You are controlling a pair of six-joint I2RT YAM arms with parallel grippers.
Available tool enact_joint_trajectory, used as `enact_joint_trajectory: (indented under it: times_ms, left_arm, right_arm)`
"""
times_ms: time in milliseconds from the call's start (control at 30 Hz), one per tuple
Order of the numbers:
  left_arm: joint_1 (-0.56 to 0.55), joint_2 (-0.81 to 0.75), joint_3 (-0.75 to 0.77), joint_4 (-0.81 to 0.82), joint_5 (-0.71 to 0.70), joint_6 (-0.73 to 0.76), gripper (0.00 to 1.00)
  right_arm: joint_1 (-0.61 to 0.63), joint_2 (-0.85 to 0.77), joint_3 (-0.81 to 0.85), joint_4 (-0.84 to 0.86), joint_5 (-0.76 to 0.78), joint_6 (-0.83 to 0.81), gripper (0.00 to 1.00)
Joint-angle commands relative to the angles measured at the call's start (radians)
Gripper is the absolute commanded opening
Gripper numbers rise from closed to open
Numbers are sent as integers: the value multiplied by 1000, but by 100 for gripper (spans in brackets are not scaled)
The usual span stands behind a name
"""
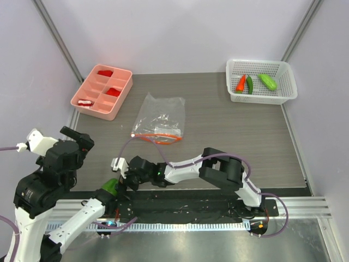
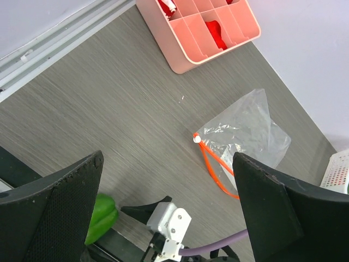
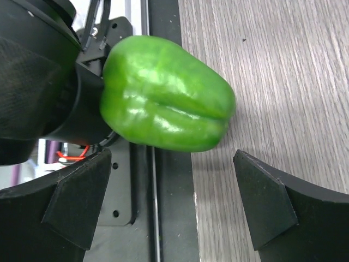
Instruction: Open the zip-top bag and remove the fake food
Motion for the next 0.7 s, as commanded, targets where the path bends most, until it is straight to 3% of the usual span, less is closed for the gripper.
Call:
enact_joint_trajectory:
  times_ms: [0, 667]
  left_arm:
    - [3, -2, 2, -86, -32, 1, 100]
    - [3, -4, 7, -70, -7, 42, 100]
  right_arm:
    - [11, 5, 0, 166, 50, -57, 100]
    - [32, 123, 13, 428, 39, -65, 100]
